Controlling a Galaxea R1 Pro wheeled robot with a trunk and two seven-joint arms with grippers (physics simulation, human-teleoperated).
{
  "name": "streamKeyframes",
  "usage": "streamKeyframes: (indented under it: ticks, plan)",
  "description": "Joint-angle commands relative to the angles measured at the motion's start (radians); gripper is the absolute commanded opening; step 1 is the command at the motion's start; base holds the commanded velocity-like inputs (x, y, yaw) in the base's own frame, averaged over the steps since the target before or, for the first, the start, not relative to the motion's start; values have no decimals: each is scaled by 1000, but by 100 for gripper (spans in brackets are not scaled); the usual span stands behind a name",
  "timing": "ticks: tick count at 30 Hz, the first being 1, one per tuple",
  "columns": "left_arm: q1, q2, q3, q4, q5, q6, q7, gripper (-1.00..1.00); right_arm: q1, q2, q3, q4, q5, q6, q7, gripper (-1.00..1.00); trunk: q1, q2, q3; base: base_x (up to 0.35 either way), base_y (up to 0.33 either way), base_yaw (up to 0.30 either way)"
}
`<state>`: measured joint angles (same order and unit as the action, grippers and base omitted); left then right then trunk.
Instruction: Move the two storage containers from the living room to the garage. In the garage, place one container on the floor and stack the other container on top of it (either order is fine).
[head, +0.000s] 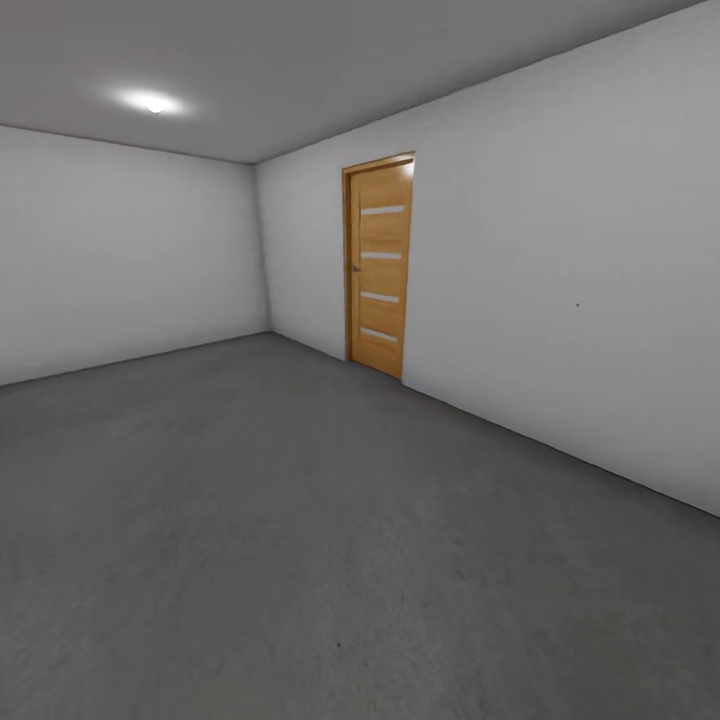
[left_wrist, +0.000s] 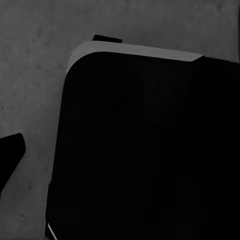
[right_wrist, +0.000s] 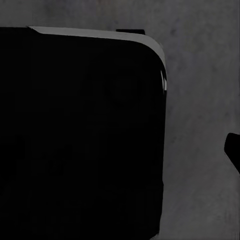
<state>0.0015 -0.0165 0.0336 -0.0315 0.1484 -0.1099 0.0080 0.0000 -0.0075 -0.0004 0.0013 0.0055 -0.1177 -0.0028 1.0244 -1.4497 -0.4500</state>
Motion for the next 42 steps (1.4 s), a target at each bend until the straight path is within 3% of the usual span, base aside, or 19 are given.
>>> streamKeyframes:
  ticks: [1, 42]
  plan:
    - [0, 0, 2, -1, 5, -2, 1, 100, 0, 1, -1, 0, 1, -4, 0, 100, 1, 0, -1, 323, 0, 0]
    - [0, 1, 3, -1, 4, -2, -8, 100, 0, -3, 2, 0, 2, -4, 0, 100, 1, 0, -1, 323, 0, 0]
